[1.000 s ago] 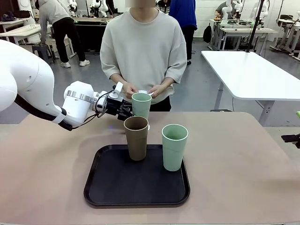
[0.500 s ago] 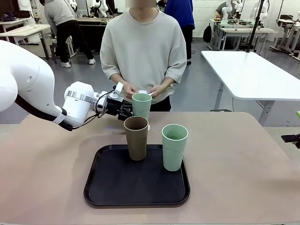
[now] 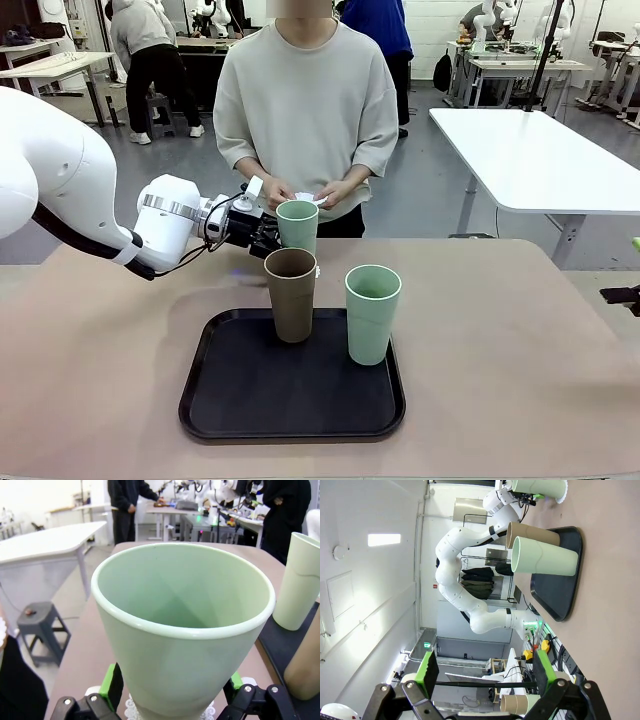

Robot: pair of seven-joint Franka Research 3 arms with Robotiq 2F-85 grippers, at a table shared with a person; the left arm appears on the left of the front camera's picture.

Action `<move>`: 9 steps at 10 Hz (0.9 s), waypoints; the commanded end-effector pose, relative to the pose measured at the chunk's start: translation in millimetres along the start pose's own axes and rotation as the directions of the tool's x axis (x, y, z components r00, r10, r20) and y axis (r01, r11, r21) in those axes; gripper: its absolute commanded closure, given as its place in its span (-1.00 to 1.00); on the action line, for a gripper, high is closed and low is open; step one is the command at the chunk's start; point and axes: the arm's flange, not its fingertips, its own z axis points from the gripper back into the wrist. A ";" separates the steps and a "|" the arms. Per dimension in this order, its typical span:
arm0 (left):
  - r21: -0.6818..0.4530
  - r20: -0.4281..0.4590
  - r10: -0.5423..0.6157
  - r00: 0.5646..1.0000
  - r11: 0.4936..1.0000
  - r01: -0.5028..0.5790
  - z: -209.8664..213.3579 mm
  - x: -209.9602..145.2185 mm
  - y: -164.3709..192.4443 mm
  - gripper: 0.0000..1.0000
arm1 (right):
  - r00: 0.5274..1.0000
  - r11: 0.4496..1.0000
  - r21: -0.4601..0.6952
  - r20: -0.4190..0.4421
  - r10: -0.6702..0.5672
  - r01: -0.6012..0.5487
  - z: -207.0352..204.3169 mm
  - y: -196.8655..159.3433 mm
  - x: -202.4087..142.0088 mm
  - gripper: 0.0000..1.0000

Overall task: Place coasters on the table and set cups on them.
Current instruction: Pick up one Reusable plastic cup and place it on a coaster set by the human.

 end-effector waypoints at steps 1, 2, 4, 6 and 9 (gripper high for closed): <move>-0.017 0.005 0.015 1.000 1.000 -0.014 -0.8 2.5 7.4 -1.00 | 1.000 1.000 0.013 0.002 0.002 -0.002 1.1 0.4 0.8 -1.00; -0.021 0.003 0.014 1.000 1.000 -0.014 0.0 2.4 7.7 -1.00 | 1.000 1.000 0.013 0.002 0.002 -0.002 1.1 0.4 0.8 -1.00; -0.025 -0.013 0.016 1.000 1.000 -0.017 3.2 3.3 6.7 -1.00 | 1.000 1.000 0.013 0.002 0.002 -0.002 1.1 0.4 0.8 -1.00; -0.029 -0.033 0.018 0.999 0.999 -0.019 7.1 3.5 6.5 -1.00 | 1.000 1.000 0.013 0.002 0.002 -0.002 1.1 0.4 0.8 -1.00; -0.050 -0.089 0.004 0.996 0.999 -0.009 8.9 2.6 4.8 -1.00 | 1.000 1.000 0.013 0.002 0.002 -0.002 1.1 0.4 0.8 -1.00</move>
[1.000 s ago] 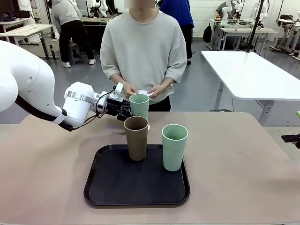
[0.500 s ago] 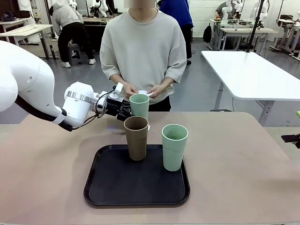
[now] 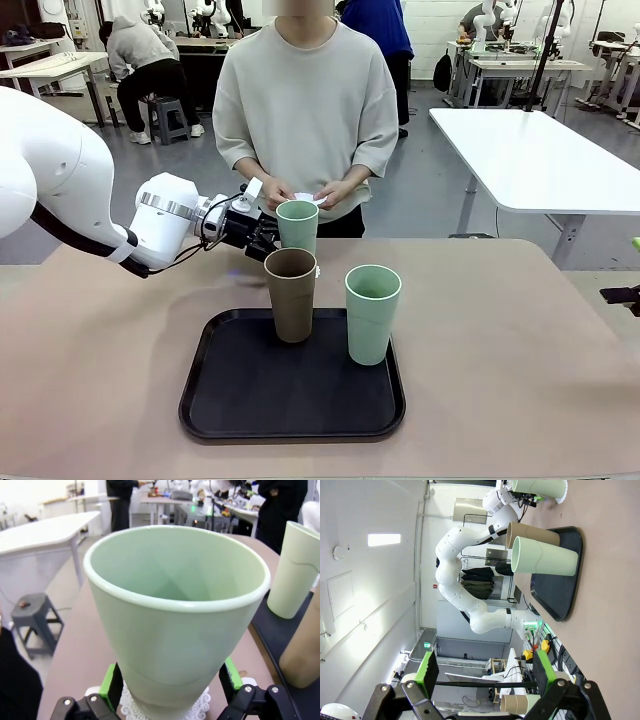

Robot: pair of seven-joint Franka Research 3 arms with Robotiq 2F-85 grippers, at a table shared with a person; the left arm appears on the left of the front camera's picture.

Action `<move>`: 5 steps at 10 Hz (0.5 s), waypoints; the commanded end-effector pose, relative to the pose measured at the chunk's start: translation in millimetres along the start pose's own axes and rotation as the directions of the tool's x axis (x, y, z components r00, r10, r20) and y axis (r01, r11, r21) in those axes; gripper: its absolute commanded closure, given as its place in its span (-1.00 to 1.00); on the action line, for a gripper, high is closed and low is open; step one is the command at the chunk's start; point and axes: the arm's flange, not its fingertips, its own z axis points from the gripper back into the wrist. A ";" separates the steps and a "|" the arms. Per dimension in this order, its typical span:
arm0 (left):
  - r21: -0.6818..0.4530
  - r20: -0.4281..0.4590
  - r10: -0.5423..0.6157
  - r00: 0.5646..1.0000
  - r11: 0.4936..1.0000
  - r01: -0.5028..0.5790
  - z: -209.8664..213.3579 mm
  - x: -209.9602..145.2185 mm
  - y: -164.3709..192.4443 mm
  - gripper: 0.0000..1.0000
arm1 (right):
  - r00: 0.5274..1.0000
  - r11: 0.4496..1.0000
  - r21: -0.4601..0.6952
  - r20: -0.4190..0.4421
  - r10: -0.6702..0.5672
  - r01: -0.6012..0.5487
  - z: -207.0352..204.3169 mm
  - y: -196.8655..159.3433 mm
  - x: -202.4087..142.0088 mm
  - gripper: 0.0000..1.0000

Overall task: Place coasters on the table and set cups on them.
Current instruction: Pick up one Reusable plastic cup and place it on a coaster set by the human.

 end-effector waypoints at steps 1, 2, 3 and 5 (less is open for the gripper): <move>-0.028 -0.058 0.001 0.998 1.000 -0.003 4.5 5.4 2.2 -1.00 | 1.000 1.000 0.013 0.002 0.002 -0.002 1.1 0.4 0.8 -1.00; -0.035 -0.086 -0.001 0.996 0.999 -0.002 7.8 7.0 1.9 -1.00 | 1.000 1.000 0.013 0.002 0.002 -0.002 1.1 0.4 0.8 -1.00; -0.034 -0.101 -0.004 0.995 0.999 0.001 9.0 6.2 -1.0 -1.00 | 1.000 1.000 0.013 0.002 0.002 -0.002 1.1 0.4 0.8 -1.00; -0.035 -0.147 -0.008 0.989 0.999 0.003 14.9 9.5 -2.4 -1.00 | 1.000 1.000 0.013 0.002 0.002 -0.002 1.1 0.4 0.8 -1.00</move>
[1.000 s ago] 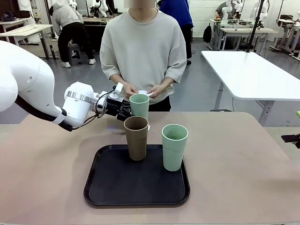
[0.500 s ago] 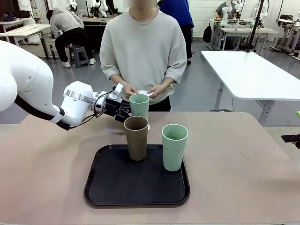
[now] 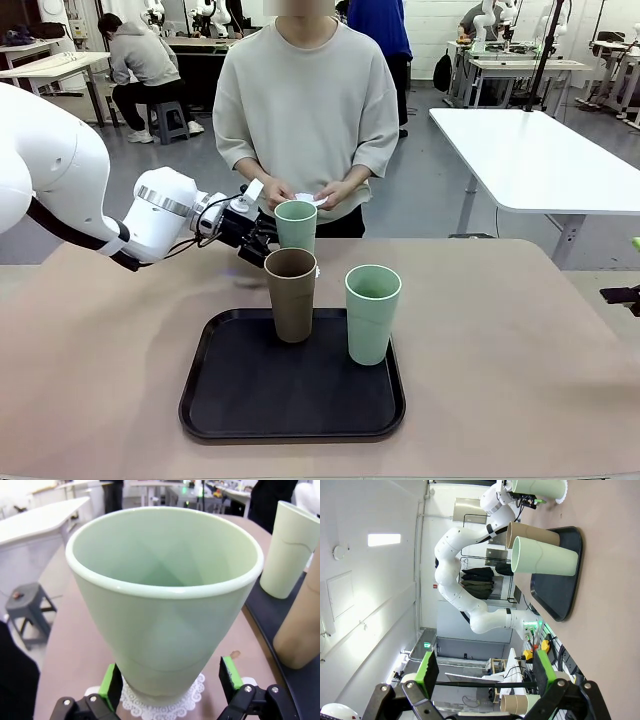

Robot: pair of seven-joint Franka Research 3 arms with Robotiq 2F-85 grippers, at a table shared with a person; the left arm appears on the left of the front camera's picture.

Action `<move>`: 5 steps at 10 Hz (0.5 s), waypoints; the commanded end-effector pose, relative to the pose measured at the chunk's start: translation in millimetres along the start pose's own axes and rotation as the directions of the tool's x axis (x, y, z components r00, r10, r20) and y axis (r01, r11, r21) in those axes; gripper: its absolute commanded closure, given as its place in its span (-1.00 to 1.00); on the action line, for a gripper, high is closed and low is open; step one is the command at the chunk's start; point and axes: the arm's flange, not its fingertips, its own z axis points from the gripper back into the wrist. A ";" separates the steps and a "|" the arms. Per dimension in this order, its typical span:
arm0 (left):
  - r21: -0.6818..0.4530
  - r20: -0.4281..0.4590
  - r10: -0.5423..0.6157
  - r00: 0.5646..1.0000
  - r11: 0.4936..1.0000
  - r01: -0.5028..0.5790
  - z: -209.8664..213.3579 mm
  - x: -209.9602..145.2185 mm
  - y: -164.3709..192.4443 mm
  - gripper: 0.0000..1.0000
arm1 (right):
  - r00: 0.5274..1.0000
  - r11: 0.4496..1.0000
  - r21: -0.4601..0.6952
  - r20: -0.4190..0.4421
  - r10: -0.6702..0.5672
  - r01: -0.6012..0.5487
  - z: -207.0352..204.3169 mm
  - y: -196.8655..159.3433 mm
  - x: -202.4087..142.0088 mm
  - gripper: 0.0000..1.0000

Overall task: Place coasters on the table and set cups on them.
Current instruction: Pick up one Reusable plastic cup and place it on a coaster set by the human.

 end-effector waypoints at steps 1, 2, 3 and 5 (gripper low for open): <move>0.004 -0.071 0.021 0.997 1.000 -0.020 9.5 6.0 -5.4 -1.00 | 1.000 1.000 0.013 0.002 0.002 -0.002 1.1 0.4 0.8 -1.00; 0.011 -0.091 0.021 0.996 1.000 -0.020 14.3 7.3 -5.2 -1.00 | 1.000 1.000 0.013 0.002 0.002 -0.002 1.1 0.4 0.8 -1.00; 0.021 -0.094 0.022 0.995 1.000 -0.020 15.9 7.2 -5.4 -1.00 | 1.000 1.000 0.013 0.002 0.002 -0.002 1.1 0.4 0.8 -1.00; 0.036 -0.105 0.025 0.994 0.999 -0.022 15.7 6.7 -4.8 -1.00 | 1.000 1.000 0.013 0.002 0.002 -0.002 1.1 0.4 0.8 -1.00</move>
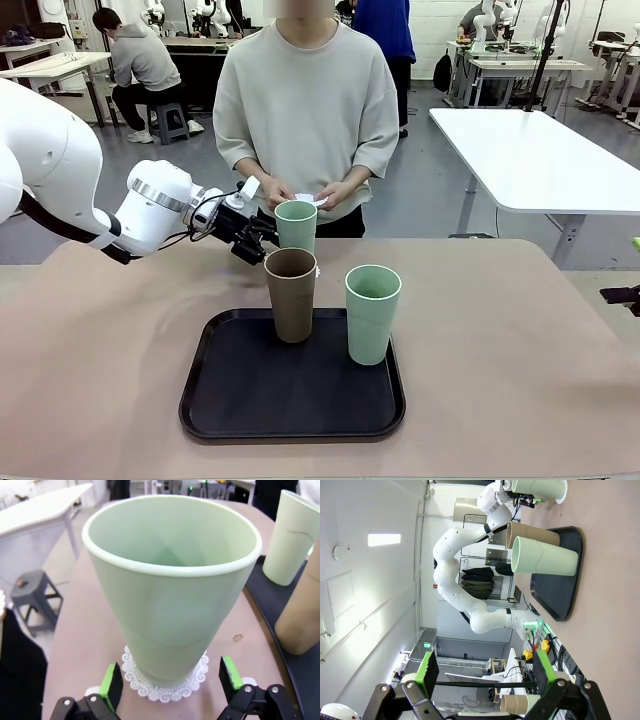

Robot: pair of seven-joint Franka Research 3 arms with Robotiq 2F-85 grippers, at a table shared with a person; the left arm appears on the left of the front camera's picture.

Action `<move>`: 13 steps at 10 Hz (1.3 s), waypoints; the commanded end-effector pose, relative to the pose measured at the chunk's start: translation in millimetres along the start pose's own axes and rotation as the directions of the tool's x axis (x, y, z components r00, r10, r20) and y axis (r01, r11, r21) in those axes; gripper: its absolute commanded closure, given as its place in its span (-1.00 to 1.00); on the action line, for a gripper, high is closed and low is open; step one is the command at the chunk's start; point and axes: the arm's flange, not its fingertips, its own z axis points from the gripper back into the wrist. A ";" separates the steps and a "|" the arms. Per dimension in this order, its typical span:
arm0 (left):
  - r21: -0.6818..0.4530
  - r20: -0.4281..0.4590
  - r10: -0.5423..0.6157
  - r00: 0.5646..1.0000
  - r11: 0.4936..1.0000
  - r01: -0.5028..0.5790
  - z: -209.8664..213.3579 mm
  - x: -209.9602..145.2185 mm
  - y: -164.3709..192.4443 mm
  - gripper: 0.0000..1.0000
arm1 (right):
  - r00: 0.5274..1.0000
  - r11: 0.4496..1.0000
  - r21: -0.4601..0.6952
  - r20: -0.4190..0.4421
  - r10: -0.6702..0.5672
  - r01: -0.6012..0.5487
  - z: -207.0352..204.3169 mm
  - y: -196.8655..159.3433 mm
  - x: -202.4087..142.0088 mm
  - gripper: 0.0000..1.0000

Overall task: Place coasters on the table and set cups on them.
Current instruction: Pick up one Reusable plastic cup and place it on a coaster set by the human.

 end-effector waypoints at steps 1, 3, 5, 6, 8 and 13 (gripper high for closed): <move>0.013 -0.049 0.024 0.999 1.000 -0.023 2.0 5.7 -6.1 -1.00 | 1.000 1.000 0.013 0.002 0.002 -0.002 1.1 0.4 0.8 -1.00; 0.035 -0.104 0.019 0.994 0.999 -0.015 14.7 11.7 -12.3 -1.00 | 1.000 1.000 0.013 0.002 0.002 -0.002 1.1 0.4 0.8 -1.00; 0.075 -0.199 0.015 0.980 0.997 0.000 39.2 27.0 -26.0 -1.00 | 1.000 1.000 0.013 0.002 0.002 -0.002 1.1 0.4 0.8 -1.00; 0.094 -0.265 0.021 0.964 0.996 0.004 56.1 40.0 -40.4 -1.00 | 1.000 1.000 0.013 0.002 0.002 -0.002 1.1 0.4 0.8 -1.00; 0.100 -0.519 0.037 0.854 0.995 0.018 87.4 90.3 -86.0 -1.00 | 1.000 1.000 0.013 0.002 0.002 -0.002 1.1 0.4 0.8 -1.00; 0.164 -0.812 0.166 0.559 0.985 -0.055 115.7 218.4 -169.8 -1.00 | 1.000 1.000 0.013 0.002 0.002 -0.002 1.1 0.4 0.8 -1.00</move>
